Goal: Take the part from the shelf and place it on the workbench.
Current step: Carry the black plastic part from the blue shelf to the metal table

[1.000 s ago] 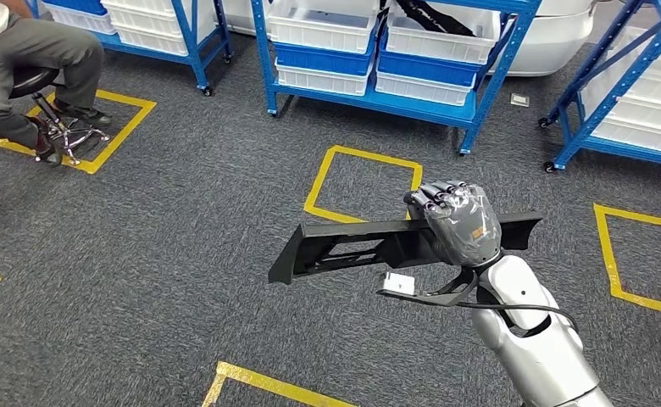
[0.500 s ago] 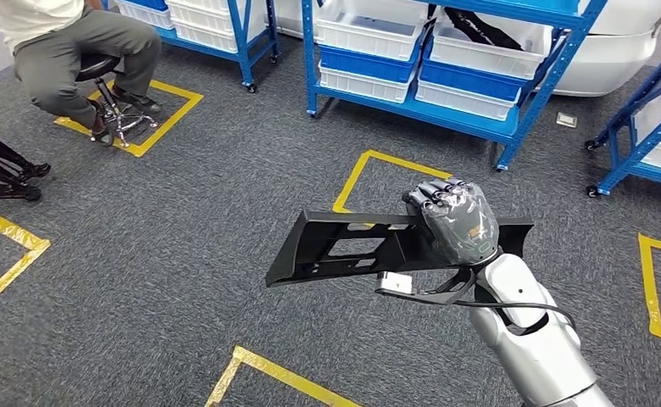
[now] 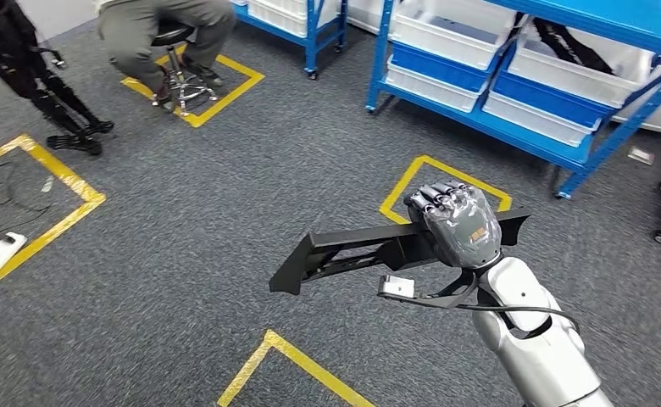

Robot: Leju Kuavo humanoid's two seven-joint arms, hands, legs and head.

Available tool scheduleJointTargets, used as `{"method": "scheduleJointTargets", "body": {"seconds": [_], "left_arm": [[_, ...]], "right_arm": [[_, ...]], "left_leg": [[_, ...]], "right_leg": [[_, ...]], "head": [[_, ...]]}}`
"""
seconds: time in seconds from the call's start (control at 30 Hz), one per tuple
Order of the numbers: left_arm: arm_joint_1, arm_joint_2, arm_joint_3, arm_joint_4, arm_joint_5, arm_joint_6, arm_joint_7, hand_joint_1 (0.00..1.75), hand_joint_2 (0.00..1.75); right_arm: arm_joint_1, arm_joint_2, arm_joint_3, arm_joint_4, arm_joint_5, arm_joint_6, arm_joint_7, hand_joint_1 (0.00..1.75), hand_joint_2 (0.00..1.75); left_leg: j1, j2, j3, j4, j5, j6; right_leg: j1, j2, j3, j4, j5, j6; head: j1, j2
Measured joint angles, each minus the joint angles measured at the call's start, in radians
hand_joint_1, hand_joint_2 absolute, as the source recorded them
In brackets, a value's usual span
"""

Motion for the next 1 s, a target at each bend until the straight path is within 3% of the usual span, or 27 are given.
{"method": "scheduleJointTargets", "body": {"seconds": [0.03, 0.07, 0.13, 0.17, 0.2, 0.27, 0.3, 0.37, 0.43, 0.5, 0.53, 0.6, 0.63, 0.7, 0.8, 0.83, 0.87, 0.93, 1.0], "left_arm": [[0.001, 0.0, 0.0, 0.0, 0.0, 0.0, 0.0, 0.0, 1.75], [0.0, 0.0, 0.0, 0.0, 0.0, 0.001, -0.001, 0.0, 1.75], [-0.001, 0.0, -0.001, 0.0, -0.002, 0.0, -0.003, 0.0, 1.75], [-0.003, 0.0, -0.002, 0.0, -0.003, 0.0, -0.004, 0.0, 1.75], [-0.003, 0.0, -0.003, 0.0, -0.003, -0.001, -0.005, 0.0, 1.75], [-0.003, 0.001, -0.004, 0.0, -0.003, 0.0, -0.004, 0.0, 1.75], [-0.003, 0.002, -0.005, 0.0, -0.003, 0.0, -0.004, 0.0, 1.75], [-0.003, 0.004, -0.005, 0.001, -0.003, 0.001, -0.004, 0.0, 1.75], [-0.004, 0.004, -0.005, 0.001, -0.002, 0.001, -0.003, 0.0, 1.75], [-0.005, 0.005, -0.005, 0.0, -0.001, 0.002, -0.003, 0.0, 1.75], [-0.006, 0.005, -0.005, 0.0, 0.0, 0.004, -0.002, 0.0, 1.75], [-0.005, 0.005, -0.005, 0.001, 0.0, 0.008, 0.001, 0.0, 1.75], [-0.004, 0.005, -0.005, 0.001, 0.001, 0.01, 0.003, 0.0, 1.75], [-0.002, 0.004, -0.005, 0.001, 0.008, 0.013, 0.005, 0.0, 1.75], [0.002, 0.006, 0.0, 0.001, 0.048, 0.012, -0.001, 0.0, 1.75], [0.003, 0.008, 0.006, 0.001, 0.067, 0.007, -0.004, 0.0, 1.75], [0.004, 0.009, 0.012, 0.001, 0.085, 0.001, -0.007, 0.0, 1.75], [0.005, 0.012, 0.03, 0.001, 0.122, -0.017, -0.005, 0.0, 1.75], [0.008, 0.013, 0.052, 0.001, 0.159, -0.034, 0.003, 0.0, 1.75]], "right_arm": [[0.0, 0.0, 0.001, 0.0, 0.002, 0.0, 0.0, 1.75, 1.75], [0.001, -0.002, 0.001, 0.0, 0.003, 0.0, -0.001, 1.75, 1.75], [0.008, -0.01, 0.002, 0.0, 0.008, 0.0, -0.002, 1.75, 1.75], [0.012, -0.013, 0.001, 0.0, 0.011, 0.0, -0.003, 1.75, 1.75], [0.014, -0.014, 0.002, 0.0, 0.014, 0.001, -0.002, 1.75, 1.75], [0.012, -0.013, 0.004, 0.0, 0.018, 0.002, -0.002, 1.75, 1.75], [0.011, -0.011, 0.006, 0.0, 0.019, 0.003, -0.001, 1.75, 1.75], [0.01, -0.008, 0.008, 0.0, 0.019, 0.005, -0.001, 1.75, 1.75], [0.009, -0.007, 0.009, 0.0, 0.02, 0.006, -0.001, 1.75, 1.75], [0.009, -0.006, 0.012, 0.0, 0.02, 0.006, -0.001, 1.75, 1.75], [0.009, -0.006, 0.014, 0.0, 0.02, 0.007, -0.001, 1.75, 1.75], [0.009, -0.003, 0.017, 0.0, 0.021, 0.009, -0.001, 1.75, 1.75], [0.009, -0.002, 0.018, 0.0, 0.022, 0.011, -0.001, 1.75, 1.75], [0.008, -0.002, 0.02, 0.0, 0.022, 0.017, 0.002, 1.75, 1.75], [0.009, -0.003, 0.021, -0.004, 0.023, 0.025, 0.007, 1.75, 1.75], [0.009, -0.005, 0.021, -0.008, 0.023, 0.026, 0.008, 1.75, 1.75], [0.009, -0.007, 0.021, -0.011, 0.022, 0.028, 0.009, 1.75, 1.75], [0.013, -0.013, 0.021, -0.014, 0.022, 0.028, 0.01, 1.75, 1.75], [0.021, -0.017, 0.021, -0.014, 0.022, 0.029, 0.011, 1.75, 1.75]], "left_leg": [[-0.003, -0.01, -0.001, -0.003, 0.004, 0.011], [-0.006, -0.024, -0.003, -0.006, 0.009, 0.023], [-0.011, -0.068, -0.008, -0.012, 0.018, 0.043], [-0.017, -0.096, -0.011, -0.011, 0.02, 0.047], [-0.023, -0.122, -0.013, -0.011, 0.021, 0.046], [-0.029, -0.158, -0.018, -0.012, 0.024, 0.036], [-0.03, -0.153, -0.022, -0.008, 0.022, 0.031], [-0.032, -0.107, -0.047, 0.048, -0.013, 0.022], [-0.026, -0.059, -0.108, 0.175, -0.077, 0.013], [-0.019, -0.047, -0.157, 0.271, -0.107, 0.005], [-0.017, -0.043, -0.154, 0.265, -0.093, 0.002], [-0.013, -0.023, -0.094, 0.151, -0.029, 0.001], [-0.015, -0.006, -0.058, 0.081, -0.002, 0.004], [-0.022, 0.012, -0.02, 0.002, 0.02, 0.016], [-0.025, -0.012, -0.023, -0.011, 0.027, 0.037], [-0.024, -0.021, -0.021, -0.019, 0.033, 0.047], [-0.021, -0.029, -0.019, -0.025, 0.039, 0.055], [-0.019, -0.049, -0.02, -0.031, 0.045, 0.064], [-0.018, -0.072, -0.023, -0.031, 0.047, 0.063]], "right_leg": [[-0.002, 0.003, -0.004, 0.004, -0.004, 0.006], [-0.005, 0.025, -0.026, 0.047, -0.026, 0.007], [-0.008, 0.085, -0.106, 0.192, -0.083, 0.005], [-0.004, 0.12, -0.112, 0.192, -0.078, 0.0], [0.002, 0.135, -0.099, 0.152, -0.053, -0.003], [0.007, 0.149, -0.036, 0.014, 0.01, -0.017], [0.003, 0.138, -0.034, 0.01, 0.013, -0.026], [-0.006, 0.12, -0.028, 0.001, 0.016, -0.048], [-0.002, 0.102, -0.025, 0.0, 0.013, -0.065], [0.002, 0.083, -0.023, 0.0, 0.011, -0.068], [0.003, 0.075, -0.022, 0.001, 0.01, -0.067], [0.004, 0.06, -0.018, 0.002, 0.006, -0.064], [0.008, 0.053, -0.017, 0.004, 0.003, -0.06], [0.017, 0.041, -0.016, 0.007, -0.002, -0.051], [0.023, 0.023, -0.019, 0.008, -0.005, -0.038], [0.022, 0.035, -0.027, 0.023, -0.015, -0.035], [0.019, 0.054, -0.043, 0.055, -0.032, -0.036], [0.01, 0.098, -0.106, 0.184, -0.087, -0.043], [0.003, 0.109, -0.165, 0.302, -0.125, -0.038]], "head": [[0.0, 0.0], [0.001, 0.0], [0.004, 0.0], [0.004, 0.0], [0.005, 0.0], [0.005, 0.0], [0.006, 0.0], [0.003, 0.0], [0.001, 0.0], [0.001, 0.0], [0.001, 0.0], [0.001, 0.0], [0.001, 0.0], [0.004, 0.0], [0.006, 0.0], [0.006, 0.0], [0.007, 0.0], [0.009, 0.0], [0.011, 0.0]]}}
